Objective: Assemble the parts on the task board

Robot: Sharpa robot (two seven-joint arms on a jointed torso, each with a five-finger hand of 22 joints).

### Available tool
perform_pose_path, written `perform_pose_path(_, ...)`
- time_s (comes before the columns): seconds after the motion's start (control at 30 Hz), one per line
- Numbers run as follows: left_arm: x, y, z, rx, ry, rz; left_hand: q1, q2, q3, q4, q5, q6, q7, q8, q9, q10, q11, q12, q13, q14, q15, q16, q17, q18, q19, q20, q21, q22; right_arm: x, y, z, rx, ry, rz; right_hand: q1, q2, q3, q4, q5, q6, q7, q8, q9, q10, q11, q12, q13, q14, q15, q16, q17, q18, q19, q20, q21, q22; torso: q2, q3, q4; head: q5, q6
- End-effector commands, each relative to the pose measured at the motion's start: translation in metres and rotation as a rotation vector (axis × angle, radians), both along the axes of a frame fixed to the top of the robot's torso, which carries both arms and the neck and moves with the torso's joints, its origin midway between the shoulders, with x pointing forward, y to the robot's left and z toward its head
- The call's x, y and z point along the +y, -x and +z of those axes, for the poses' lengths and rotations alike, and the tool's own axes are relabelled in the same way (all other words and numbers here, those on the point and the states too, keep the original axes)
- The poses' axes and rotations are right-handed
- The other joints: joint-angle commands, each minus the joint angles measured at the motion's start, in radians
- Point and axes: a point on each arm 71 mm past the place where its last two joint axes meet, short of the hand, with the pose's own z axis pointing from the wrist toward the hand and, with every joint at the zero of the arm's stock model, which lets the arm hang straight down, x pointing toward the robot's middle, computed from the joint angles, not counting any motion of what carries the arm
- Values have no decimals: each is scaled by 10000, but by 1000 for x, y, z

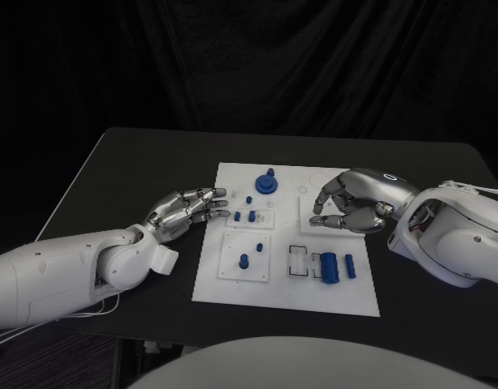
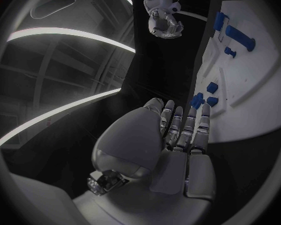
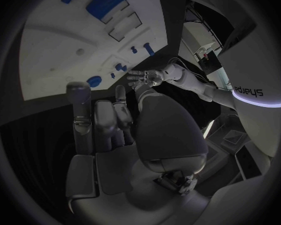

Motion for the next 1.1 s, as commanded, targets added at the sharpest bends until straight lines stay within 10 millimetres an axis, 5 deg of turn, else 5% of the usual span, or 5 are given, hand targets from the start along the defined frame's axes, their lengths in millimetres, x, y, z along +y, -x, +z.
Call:
perform_pose_path(0.03,0,0,1,-138,130,107,5,71,82,-5,41,-9,62,61,-3,-2,60,55,12,-15,-13,59,16,78,56,22,4,-13,-15,2,-19,1929,845,-1298,-762,158,-207,-9,192,-79,-160,549,414,1613,-145,1049,2202,558,-118,857,1444,-271,507,-137,1438,1244,-13,-27,-9,-150,-2)
perform_pose_path(0.1,0,0,1,-136,126,111,5,71,82,-5,41,-9,62,61,-3,-2,60,55,12,-15,-13,59,16,78,56,22,4,-13,-21,4,-26,2319,1150,-1637,-1177,217,-246,-6,403,-319,-287,1248,1001,2685,-229,1547,3600,798,-207,1221,2129,-387,749,-259,2344,1395,-13,-27,-11,-199,-2)
perform_pose_path(0.17,0,0,1,-133,127,108,5,71,82,-5,41,-9,62,61,-3,-2,60,55,12,-15,-13,59,16,78,56,22,4,-13,-26,6,-34,2690,1464,-1956,-1567,269,-280,12,492,-450,-306,1596,1322,3158,-281,1709,4178,976,-270,1471,2622,-497,922,-289,3041,1530,-14,-28,-11,-241,-2)
perform_pose_path(0.33,0,0,1,-125,147,78,5,71,82,-5,41,-9,62,61,-3,-2,60,55,12,-15,-13,59,16,78,56,22,4,-13,-34,13,-51,3484,2191,-2476,-2399,367,-259,38,627,-488,-517,2413,2076,3166,-484,1712,4188,1332,-443,2029,3744,-702,1261,-460,4453,1803,-3,-3,-11,-321,-2)
perform_pose_path(1.1,-1,3,-3,6,162,17,6,72,116,-4,53,-6,70,67,-3,10,73,59,12,-29,-17,35,12,81,63,23,7,-21,-30,27,-87,4455,2761,-2667,-2875,387,-358,34,303,-758,-476,2196,2103,3166,-472,1712,4188,1323,-459,1935,3570,-810,1400,-511,5172,1933,13,-5,-6,-539,-2)
